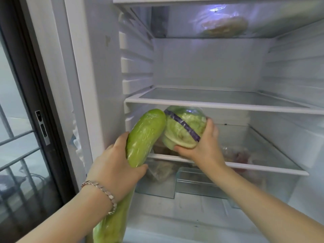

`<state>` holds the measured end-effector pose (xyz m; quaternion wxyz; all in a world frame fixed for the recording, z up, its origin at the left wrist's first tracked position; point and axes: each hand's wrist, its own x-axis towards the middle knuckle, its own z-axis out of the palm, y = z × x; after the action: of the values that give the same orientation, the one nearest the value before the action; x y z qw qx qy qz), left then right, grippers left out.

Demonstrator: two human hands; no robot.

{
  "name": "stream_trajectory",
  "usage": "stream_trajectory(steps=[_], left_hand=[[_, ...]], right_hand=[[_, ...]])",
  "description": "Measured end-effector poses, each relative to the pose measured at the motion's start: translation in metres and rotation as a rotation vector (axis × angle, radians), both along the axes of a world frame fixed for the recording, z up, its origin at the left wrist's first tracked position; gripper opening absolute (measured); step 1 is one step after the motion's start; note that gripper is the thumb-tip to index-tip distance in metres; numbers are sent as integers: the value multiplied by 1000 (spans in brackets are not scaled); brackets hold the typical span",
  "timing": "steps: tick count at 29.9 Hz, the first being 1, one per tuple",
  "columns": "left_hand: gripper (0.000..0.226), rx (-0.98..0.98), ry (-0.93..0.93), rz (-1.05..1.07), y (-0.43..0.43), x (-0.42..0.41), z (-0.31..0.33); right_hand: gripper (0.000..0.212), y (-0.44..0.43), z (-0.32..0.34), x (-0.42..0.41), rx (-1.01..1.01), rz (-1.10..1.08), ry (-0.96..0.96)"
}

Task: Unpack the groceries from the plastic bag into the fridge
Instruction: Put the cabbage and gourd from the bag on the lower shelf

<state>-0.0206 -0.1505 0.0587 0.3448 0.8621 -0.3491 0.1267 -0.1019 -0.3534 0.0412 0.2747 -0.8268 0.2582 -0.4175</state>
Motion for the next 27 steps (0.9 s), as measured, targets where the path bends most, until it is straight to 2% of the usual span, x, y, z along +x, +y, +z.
stream_trajectory(steps=[5,7,10,13,16,19,23,27], left_hand=[[86,22,-3,21,-2,-1,1],[86,16,1,32,-2,-1,1],[84,-2,13,58,-4,-2,0],[82,-10,14,74,-5,-3,-1],[80,7,7,94,-6,-4,-2],[82,12,6,109,-7,-6,-2],[82,18,6,123,-8,-5,-1],[83,26,-2,116,-7,-5,-1]], right_hand=[[111,-28,8,71,11,-16,48],[107,-32,13,96,-9,-28,124],[120,-36,13,119,46,-42,190],[127,-43,10,118,125,8,242],[124,-46,3,98,68,2,385],[118,-47,2,82,23,-53,431],[120,-40,16,94,206,-120,438],[120,-43,27,114,380,-93,298]])
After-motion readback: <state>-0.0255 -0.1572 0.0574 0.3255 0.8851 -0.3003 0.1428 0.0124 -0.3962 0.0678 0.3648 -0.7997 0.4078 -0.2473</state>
